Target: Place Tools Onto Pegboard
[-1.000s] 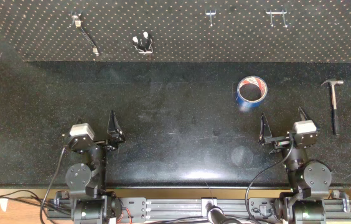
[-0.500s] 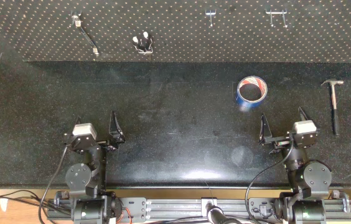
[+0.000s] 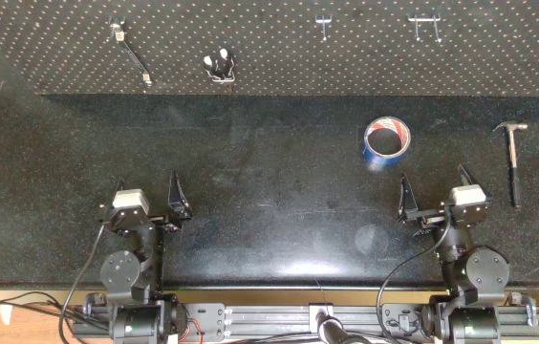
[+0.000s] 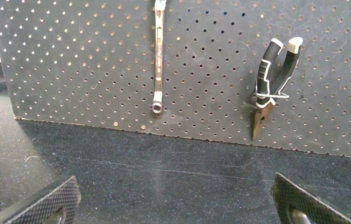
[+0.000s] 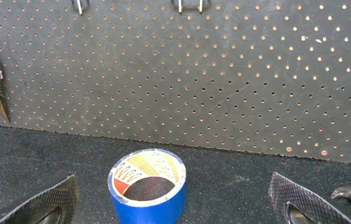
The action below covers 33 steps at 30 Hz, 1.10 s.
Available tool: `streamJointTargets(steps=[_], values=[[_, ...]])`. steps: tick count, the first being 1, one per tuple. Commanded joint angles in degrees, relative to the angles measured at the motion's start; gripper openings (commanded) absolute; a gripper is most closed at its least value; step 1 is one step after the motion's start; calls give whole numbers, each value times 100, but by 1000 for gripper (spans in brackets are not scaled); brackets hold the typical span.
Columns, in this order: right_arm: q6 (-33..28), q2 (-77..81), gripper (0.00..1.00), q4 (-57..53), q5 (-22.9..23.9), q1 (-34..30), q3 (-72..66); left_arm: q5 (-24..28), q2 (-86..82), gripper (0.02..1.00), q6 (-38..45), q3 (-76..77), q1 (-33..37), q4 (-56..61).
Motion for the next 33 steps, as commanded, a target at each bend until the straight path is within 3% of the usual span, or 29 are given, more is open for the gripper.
streamJointTargets(steps=[1, 6, 11, 15, 22, 33], values=[[-70, -50, 991, -28, 28, 37, -20, 44, -24, 996, 76, -4, 28, -57], [669, 597, 991, 376, -136, 37, 293, 44, -24, 996, 76, -4, 28, -57], [1585, 3025, 991, 400, -391, 160, 1613, 44, -24, 996, 76, -4, 28, -57], [1589, 4743, 991, 48, -861, 195, 2597, 44, -24, 996, 76, -4, 28, -57], [1034, 7171, 991, -955, -859, 850, 4218, 44, -24, 996, 76, -4, 28, -57], [837, 8581, 976, -1633, -592, 1207, 5145, 44, -24, 996, 76, -4, 28, -57]])
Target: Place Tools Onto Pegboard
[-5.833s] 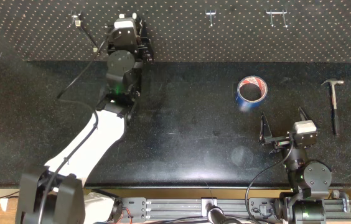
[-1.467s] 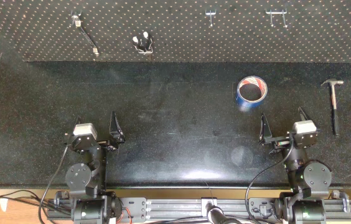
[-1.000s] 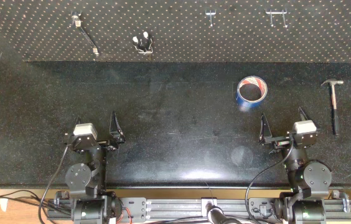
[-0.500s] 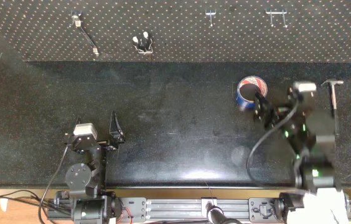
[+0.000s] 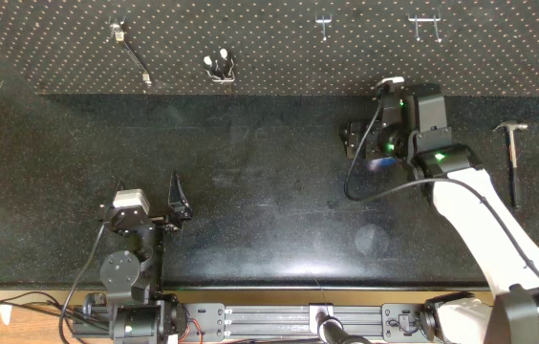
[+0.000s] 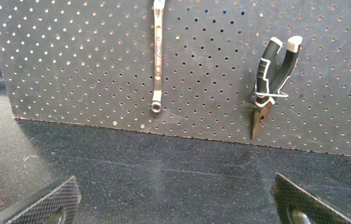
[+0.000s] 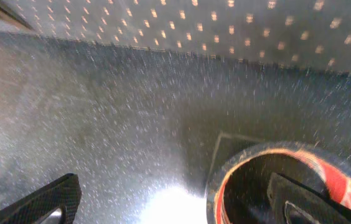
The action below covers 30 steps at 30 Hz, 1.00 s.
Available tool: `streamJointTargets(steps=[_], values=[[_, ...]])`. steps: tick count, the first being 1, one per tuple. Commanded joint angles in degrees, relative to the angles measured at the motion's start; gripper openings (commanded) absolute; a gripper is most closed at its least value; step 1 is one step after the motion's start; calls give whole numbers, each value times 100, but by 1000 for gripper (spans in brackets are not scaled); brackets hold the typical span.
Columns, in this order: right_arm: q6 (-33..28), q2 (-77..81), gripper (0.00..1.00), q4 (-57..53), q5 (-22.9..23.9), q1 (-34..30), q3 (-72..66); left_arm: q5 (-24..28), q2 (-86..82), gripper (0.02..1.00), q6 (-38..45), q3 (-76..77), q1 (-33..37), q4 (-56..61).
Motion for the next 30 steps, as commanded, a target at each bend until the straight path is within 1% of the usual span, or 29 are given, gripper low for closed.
streamJointTargets(steps=[1, 4, 7, 12, 20, 21, 22, 23, 26, 30], values=[[-101, 452, 976, -501, 286, 24, 382, 22, -31, 996, 74, -9, 28, -44], [-107, 640, 976, -1067, 605, 24, 765, 22, -31, 996, 74, -9, 28, -44], [-125, 787, 974, -1381, 774, 24, 1025, 22, -31, 996, 74, -9, 28, -44], [-173, 1078, 976, -1471, 767, 24, 1102, 22, -31, 996, 74, -9, 28, -44], [-472, 1451, 976, -1506, 769, 133, 1102, 22, -31, 996, 74, -9, 28, -44], [-516, 1471, 796, -1506, 767, 133, 1102, 22, -31, 996, 74, -9, 28, -44], [-514, 1491, 669, -1502, 769, 131, 1102, 22, -31, 996, 74, -9, 28, -44], [-579, 1515, 386, -1504, 769, 131, 1102, 22, -31, 996, 74, -9, 28, -44], [-632, 1528, 80, -1506, 780, 131, 1102, 22, -31, 996, 74, -9, 28, -44], [-752, 1506, 75, -1495, 789, 131, 1102, 22, -31, 996, 74, -9, 28, -44]])
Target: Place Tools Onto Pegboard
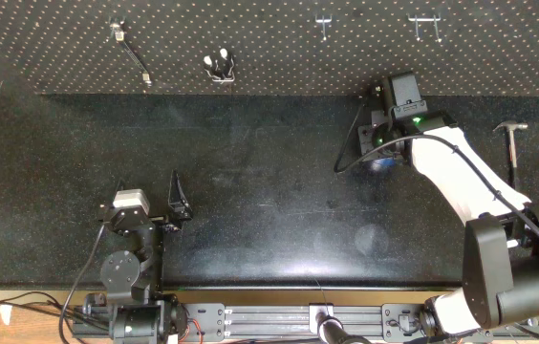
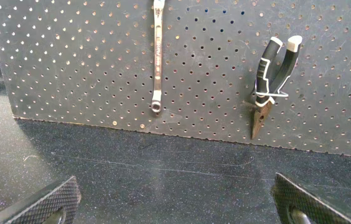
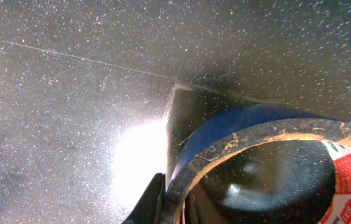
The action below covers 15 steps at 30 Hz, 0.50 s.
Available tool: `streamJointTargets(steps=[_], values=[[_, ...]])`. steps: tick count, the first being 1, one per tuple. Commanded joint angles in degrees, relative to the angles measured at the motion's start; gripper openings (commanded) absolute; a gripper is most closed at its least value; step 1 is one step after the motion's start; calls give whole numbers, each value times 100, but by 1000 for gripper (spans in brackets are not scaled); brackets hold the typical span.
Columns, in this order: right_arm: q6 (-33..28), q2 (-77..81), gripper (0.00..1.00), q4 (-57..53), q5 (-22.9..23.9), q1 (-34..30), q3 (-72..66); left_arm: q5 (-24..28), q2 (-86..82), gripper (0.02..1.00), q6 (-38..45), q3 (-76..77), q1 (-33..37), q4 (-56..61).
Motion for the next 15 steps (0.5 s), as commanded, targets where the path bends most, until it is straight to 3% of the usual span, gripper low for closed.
streamJointTargets(steps=[1, 9, 15], values=[[-234, -11, 75, 28, 52, 37, 76, 22, -31, 996, 74, -9, 28, -44], [28, -1504, 75, 542, -2, 39, 76, 22, -31, 996, 74, -9, 28, -44], [87, -2535, 75, 951, -540, 94, 76, 22, -31, 996, 74, -9, 28, -44]])
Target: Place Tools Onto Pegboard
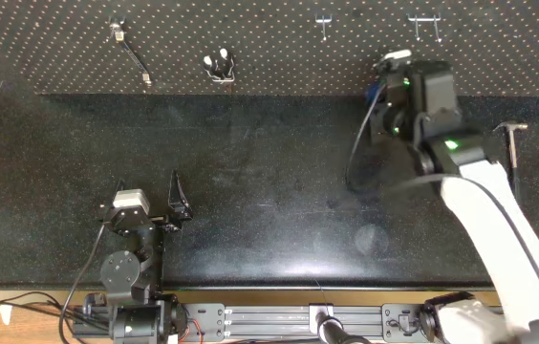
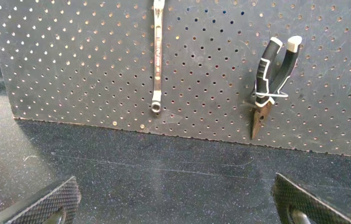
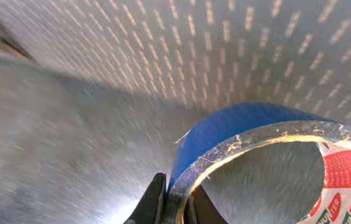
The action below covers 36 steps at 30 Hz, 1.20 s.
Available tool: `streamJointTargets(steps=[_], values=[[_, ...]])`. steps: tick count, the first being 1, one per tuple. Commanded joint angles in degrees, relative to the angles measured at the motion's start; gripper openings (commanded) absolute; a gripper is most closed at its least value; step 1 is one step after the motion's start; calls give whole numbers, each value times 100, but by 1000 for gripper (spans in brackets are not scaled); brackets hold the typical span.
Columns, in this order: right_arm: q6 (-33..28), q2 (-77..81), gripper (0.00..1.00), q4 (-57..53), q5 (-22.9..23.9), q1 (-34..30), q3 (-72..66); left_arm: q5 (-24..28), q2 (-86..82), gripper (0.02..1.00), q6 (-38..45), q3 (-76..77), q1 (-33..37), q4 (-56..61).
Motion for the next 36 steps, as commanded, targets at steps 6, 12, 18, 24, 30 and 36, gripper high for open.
streamJointTargets(steps=[6, 12, 18, 24, 30, 36], values=[[219, -839, 75, 1366, -363, 752, 79, 22, -31, 996, 74, -9, 28, -44], [365, -691, 75, 2312, 809, 1425, 79, 22, -31, 996, 74, -9, 28, -44], [369, -94, 80, 3051, 2304, 1928, 79, 22, -31, 993, 74, -9, 28, -44], [520, 664, 75, 3436, 2942, 2059, 404, 22, -31, 996, 74, -9, 28, -44], [518, 1167, 75, 3449, 3213, 2059, 765, 22, -31, 996, 74, -9, 28, -44], [518, 1449, 75, 3711, 3254, 2059, 767, 22, -31, 996, 74, -9, 28, -44]])
